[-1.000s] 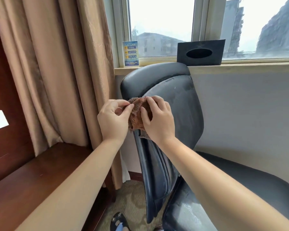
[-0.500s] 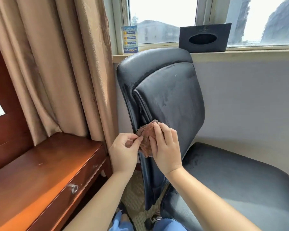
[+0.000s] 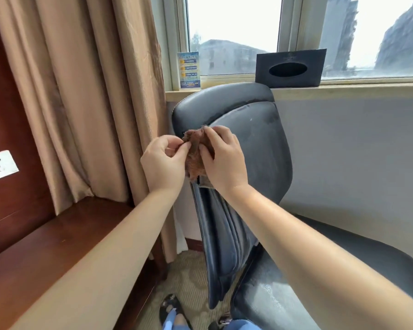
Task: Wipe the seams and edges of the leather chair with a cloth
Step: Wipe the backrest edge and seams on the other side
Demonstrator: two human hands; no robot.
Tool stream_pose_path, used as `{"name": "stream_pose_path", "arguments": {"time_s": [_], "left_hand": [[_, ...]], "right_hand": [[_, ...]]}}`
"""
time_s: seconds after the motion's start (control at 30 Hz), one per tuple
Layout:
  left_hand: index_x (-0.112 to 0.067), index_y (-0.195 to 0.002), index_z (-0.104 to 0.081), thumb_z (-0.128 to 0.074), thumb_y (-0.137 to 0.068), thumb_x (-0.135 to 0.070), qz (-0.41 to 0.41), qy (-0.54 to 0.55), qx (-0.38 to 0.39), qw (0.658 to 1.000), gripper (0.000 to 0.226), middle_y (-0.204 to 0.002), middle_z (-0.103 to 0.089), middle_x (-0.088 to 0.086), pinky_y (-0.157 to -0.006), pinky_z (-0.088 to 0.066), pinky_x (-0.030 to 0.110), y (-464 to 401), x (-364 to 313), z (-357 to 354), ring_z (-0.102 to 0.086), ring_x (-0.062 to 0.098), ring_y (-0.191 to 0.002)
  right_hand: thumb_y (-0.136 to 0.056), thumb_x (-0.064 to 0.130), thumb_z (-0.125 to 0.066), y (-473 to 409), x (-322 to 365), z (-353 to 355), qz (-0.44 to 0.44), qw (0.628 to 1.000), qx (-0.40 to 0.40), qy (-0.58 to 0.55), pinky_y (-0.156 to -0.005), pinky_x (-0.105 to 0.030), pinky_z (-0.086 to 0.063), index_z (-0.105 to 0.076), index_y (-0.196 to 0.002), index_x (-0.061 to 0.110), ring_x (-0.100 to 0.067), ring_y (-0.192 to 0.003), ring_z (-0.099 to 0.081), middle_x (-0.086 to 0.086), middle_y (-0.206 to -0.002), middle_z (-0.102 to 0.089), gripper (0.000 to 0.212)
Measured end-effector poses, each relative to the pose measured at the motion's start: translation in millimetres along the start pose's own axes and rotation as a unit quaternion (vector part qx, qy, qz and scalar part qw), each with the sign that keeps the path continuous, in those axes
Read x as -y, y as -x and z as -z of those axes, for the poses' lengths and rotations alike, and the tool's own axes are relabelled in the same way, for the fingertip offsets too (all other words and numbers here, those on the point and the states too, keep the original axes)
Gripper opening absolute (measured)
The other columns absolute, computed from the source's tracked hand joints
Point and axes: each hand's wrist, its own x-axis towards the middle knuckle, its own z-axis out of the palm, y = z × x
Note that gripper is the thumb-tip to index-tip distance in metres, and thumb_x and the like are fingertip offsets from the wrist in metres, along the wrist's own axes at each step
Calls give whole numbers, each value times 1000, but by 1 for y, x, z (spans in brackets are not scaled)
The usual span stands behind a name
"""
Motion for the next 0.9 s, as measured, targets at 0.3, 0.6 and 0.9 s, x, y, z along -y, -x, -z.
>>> {"name": "stream_pose_path", "arguments": {"time_s": [0.3,0.6,0.9], "left_hand": [[-28,-78,-63,-77,-79,-10,9,15,32,999,23,-76,-62,-12,-66,-43,6,72,43,-6,-58,-4,-71],[-42,-70,-60,-79,-79,-16,78,-16,87,993,33,-74,-65,-11,-66,-54,25,113,71,-6,-63,7,-70],[-37,-66,-59,-79,-77,-11,42,1,30,999,35,-73,-67,1,-69,-57,44,52,24,10,-66,20,-68]], "right_hand": [[-91,17,-54,81,-32,-4,21,998,-29,58,-89,-26,-41,-63,-115,-3,-25,-98,-51,-13,-111,-62,33],[-92,22,-48,131,-39,5,-3,997,18,81,-90,-26,-45,-61,-120,0,-23,-106,-48,-11,-116,-59,38],[-90,23,-48,69,-3,12,-15,1000,-3,3,-84,-21,-41,-62,-118,3,-20,-102,-46,-10,-112,-58,37]]}}
